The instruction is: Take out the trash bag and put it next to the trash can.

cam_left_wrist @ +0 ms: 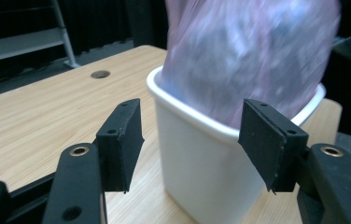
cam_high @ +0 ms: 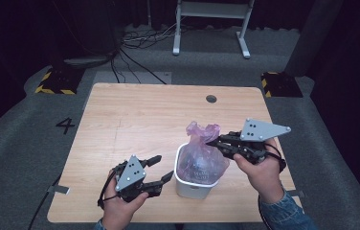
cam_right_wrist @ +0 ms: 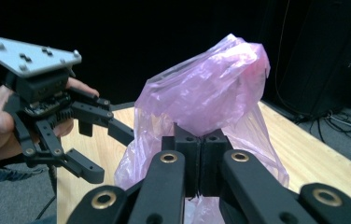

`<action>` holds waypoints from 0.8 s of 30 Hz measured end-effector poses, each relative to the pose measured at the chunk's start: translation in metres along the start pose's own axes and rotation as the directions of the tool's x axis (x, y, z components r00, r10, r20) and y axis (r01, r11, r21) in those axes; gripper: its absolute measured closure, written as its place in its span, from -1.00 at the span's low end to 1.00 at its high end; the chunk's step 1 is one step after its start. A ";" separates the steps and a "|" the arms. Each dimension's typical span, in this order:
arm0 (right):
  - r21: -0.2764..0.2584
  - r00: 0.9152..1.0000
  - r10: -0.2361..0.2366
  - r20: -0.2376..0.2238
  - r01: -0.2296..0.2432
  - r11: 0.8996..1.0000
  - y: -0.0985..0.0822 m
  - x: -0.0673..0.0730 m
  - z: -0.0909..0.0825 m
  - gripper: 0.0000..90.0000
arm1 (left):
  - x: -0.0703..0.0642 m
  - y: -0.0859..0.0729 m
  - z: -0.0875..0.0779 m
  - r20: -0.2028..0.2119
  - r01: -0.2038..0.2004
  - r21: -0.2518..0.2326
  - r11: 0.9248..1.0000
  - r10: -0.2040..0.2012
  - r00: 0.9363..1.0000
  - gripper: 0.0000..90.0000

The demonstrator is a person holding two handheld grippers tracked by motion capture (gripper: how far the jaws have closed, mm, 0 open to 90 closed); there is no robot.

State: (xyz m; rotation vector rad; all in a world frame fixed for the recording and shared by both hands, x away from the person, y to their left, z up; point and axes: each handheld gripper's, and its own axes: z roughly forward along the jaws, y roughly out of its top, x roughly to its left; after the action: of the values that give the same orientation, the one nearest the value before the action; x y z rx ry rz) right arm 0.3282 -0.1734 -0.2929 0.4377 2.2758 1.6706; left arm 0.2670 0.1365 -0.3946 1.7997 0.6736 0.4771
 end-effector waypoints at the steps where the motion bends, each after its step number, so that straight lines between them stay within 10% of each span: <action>1: -0.006 1.000 -0.002 0.002 0.002 1.000 0.002 0.000 -0.002 0.99 | 0.000 -0.001 0.000 -0.012 -0.005 0.011 1.000 0.005 1.000 -0.14; 24: -0.038 0.993 -0.065 0.094 0.068 0.997 0.038 -0.006 -0.037 0.98 | 0.028 -0.017 -0.025 -0.033 0.014 0.160 0.987 -0.009 0.999 -0.16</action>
State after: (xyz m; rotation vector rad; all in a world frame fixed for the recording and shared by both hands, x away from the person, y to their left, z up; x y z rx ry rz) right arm 0.3214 -0.1968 -0.2452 0.4164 2.1616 1.6276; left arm 0.2686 0.1769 -0.4031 1.9407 0.7629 0.4558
